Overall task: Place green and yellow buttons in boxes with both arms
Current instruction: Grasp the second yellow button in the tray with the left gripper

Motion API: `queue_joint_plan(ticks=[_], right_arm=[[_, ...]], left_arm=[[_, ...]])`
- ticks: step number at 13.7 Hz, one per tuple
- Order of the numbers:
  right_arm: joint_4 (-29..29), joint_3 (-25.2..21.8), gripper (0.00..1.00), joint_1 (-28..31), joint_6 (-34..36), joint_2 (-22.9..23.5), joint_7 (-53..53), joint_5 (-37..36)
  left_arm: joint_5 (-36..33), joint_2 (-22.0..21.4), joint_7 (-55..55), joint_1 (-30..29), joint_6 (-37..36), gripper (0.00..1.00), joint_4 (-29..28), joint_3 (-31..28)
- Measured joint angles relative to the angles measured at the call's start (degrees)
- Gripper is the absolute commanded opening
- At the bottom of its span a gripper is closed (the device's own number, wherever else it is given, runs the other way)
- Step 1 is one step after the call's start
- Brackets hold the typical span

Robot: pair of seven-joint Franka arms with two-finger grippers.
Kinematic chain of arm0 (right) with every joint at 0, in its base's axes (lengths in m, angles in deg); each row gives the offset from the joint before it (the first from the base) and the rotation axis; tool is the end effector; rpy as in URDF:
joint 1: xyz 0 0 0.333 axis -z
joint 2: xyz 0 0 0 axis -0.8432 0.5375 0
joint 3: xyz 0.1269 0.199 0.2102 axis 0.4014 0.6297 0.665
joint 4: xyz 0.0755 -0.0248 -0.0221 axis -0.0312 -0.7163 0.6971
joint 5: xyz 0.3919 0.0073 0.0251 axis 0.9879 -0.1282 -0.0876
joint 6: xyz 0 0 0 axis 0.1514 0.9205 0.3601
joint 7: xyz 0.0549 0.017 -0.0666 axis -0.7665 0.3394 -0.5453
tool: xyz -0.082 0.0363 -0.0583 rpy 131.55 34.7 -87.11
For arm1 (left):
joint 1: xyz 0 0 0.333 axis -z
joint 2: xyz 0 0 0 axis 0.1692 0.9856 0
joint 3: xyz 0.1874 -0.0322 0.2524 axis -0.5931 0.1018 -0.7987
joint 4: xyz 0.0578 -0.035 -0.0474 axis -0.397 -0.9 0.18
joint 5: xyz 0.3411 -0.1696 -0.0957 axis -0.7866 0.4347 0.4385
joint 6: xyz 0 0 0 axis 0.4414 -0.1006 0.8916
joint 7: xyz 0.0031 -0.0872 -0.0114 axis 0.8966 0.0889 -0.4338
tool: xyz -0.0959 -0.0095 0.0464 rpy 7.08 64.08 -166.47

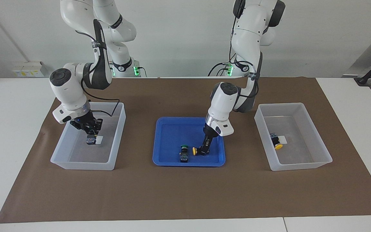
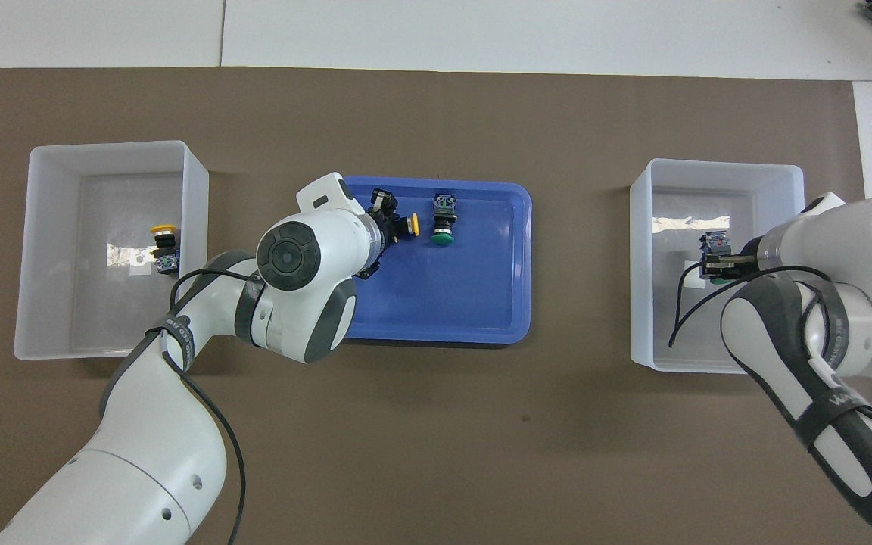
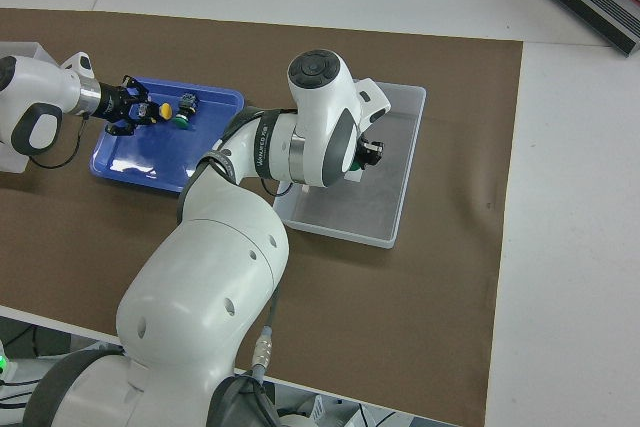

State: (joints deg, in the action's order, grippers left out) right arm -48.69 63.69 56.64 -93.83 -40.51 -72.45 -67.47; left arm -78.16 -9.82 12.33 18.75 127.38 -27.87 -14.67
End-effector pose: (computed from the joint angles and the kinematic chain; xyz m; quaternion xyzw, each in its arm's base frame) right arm 0.5591 -0.0434 0.3406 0.9990 -0.0288 0.0294 0.0192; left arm 0.5743 -0.3387 0.2936 0.8199 0.5363 0.0550 0.1929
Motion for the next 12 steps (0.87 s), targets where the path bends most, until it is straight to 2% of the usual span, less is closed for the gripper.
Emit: queue_joint_plan(ticks=[1,2,8,9,12], right_arm=[[-0.4,0.0,0.71,0.1,-1.0,0.2,0.0,0.0],[-0.7,0.0,0.99,0.3,-1.5,0.4,0.0,0.0],[-0.6,0.0,1.00,0.4,-1.8,0.6,0.0,0.0],[-0.3,0.1,1.00,0.4,-1.8,0.4,0.0,0.0],[1.9,0.5,1.00,0.2,-0.3,-1.3,0.1,0.0]], left_arm=[[0.0,0.0,0.0,0.1,0.1,0.12,-0.1,0.0],[0.0,-0.1,0.0,0.3,0.3,0.00,-0.2,-0.1],[-0.5,-0.2,-3.6,1.3,0.1,0.00,-0.2,-0.1],[-1.7,-0.2,-4.3,1.3,-1.6,0.00,0.5,-0.1],[-5.0,-0.2,-5.6,1.3,-12.9,0.00,6.6,-0.4]])
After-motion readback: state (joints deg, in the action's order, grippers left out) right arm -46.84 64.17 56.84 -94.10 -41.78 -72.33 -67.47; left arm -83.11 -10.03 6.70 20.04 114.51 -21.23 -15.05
